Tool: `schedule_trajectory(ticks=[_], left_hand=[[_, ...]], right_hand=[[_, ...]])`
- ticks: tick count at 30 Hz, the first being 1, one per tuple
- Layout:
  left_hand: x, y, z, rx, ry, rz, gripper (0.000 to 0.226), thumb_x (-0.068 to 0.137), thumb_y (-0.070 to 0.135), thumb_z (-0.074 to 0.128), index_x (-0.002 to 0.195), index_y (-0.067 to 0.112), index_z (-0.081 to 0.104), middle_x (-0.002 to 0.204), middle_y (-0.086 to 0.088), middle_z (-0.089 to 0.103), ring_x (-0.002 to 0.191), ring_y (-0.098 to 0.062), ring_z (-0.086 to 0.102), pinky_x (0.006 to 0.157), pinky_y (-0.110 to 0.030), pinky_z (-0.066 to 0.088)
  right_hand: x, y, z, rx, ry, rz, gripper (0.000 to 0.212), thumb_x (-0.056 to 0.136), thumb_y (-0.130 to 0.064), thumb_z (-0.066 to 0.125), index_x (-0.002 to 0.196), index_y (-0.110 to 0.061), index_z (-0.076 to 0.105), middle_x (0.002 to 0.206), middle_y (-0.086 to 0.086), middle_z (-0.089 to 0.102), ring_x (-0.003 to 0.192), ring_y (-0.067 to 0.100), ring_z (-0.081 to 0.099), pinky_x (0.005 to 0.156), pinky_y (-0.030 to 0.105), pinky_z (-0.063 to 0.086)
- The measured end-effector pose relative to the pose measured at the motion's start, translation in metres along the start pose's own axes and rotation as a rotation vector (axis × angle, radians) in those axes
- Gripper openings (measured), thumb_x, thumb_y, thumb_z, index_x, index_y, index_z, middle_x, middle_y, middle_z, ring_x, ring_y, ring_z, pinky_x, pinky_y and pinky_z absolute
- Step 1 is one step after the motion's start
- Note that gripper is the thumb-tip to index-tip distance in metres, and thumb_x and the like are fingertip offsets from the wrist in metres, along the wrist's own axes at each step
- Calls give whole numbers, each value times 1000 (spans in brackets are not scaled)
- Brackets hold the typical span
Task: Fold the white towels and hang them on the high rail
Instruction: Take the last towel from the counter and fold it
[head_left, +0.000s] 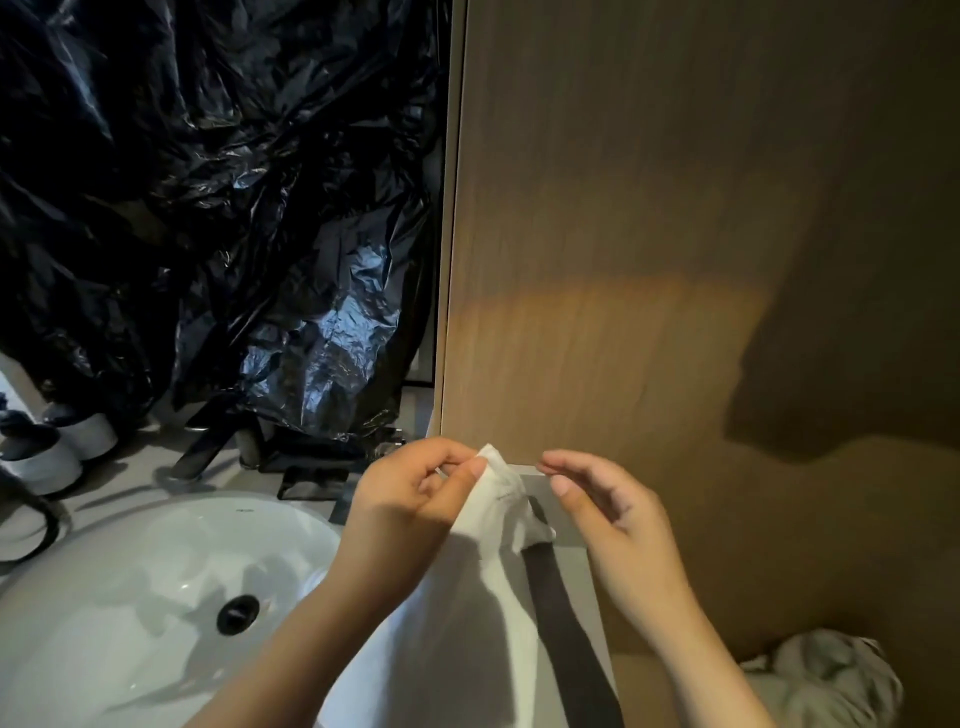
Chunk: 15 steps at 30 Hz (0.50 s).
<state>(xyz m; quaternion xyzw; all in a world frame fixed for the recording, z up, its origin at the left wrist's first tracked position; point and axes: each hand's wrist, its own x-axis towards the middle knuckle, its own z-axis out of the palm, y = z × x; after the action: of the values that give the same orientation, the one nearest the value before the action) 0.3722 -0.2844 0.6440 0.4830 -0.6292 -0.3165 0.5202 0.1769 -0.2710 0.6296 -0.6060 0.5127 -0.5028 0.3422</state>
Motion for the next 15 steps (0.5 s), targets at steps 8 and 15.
schedule_trajectory(ticks=[8, 15], left_hand=[[-14, 8, -3, 85, -51, 87, 13, 83, 32, 63, 88, 28, 75, 73, 9, 69, 73, -9, 64, 66, -18, 47], [-29, 4, -8, 177, -97, 40, 15, 82, 17, 74, 86, 29, 65, 73, 11, 68, 69, -9, 64, 60, -13, 45]], right_hand=[[-4, -8, 23, 164, -100, -15, 23, 85, -27, 63, 100, -14, 74, 95, 0, 74, 91, 19, 68, 83, 34, 54], [-6, -6, 27, 143, -126, -1, 17, 93, -40, 62, 90, -24, 67, 85, 0, 67, 79, 17, 61, 75, 41, 50]])
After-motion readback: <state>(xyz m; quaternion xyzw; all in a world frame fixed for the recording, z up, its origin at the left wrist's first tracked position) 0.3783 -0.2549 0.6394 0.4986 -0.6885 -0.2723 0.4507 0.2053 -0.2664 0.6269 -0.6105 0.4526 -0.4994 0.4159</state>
